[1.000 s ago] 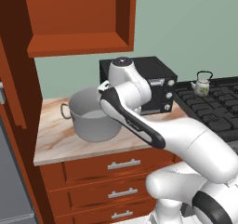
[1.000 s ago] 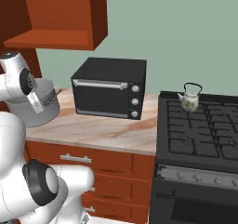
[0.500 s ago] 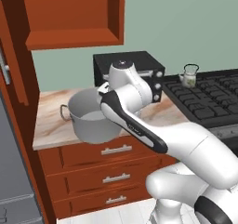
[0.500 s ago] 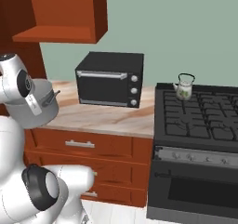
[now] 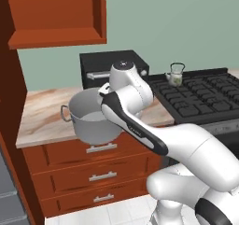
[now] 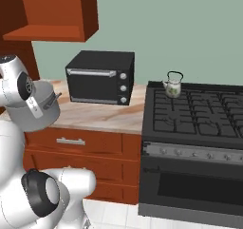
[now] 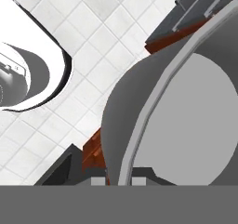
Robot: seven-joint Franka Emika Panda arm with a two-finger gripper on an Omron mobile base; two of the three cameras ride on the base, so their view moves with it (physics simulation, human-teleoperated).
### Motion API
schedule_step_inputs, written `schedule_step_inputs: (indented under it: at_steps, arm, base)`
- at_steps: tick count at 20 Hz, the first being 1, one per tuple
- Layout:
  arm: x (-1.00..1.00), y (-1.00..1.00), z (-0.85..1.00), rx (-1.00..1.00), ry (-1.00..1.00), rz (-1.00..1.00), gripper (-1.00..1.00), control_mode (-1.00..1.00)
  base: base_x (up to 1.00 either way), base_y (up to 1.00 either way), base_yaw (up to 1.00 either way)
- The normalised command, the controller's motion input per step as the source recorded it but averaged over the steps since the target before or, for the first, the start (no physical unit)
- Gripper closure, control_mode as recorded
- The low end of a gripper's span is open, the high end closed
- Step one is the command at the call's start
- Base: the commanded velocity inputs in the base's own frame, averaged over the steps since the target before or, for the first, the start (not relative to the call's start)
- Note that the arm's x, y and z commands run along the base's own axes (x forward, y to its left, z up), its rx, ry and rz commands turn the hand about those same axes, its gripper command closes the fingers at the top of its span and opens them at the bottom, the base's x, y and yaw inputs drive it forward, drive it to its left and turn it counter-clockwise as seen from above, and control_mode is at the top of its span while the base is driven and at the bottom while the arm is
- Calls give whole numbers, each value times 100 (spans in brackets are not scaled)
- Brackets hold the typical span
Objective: Pick the kettle from the cabinet and place it on a stove burner. Then pick the pot from the counter and place it on another stove burner. Finally, turn both burners on.
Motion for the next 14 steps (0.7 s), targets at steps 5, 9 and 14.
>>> schedule_step_inputs:
  at_steps: [5, 9, 14]
  arm:
    - [0, 0, 0, 0, 0, 0, 100, 100]
    - [0, 0, 0, 0, 0, 0, 100, 100]
    - [0, 0, 0, 0, 0, 0, 100, 100]
  base:
    - [-14, -58, 0]
    - [-10, -57, 0]
    - [-7, -58, 0]
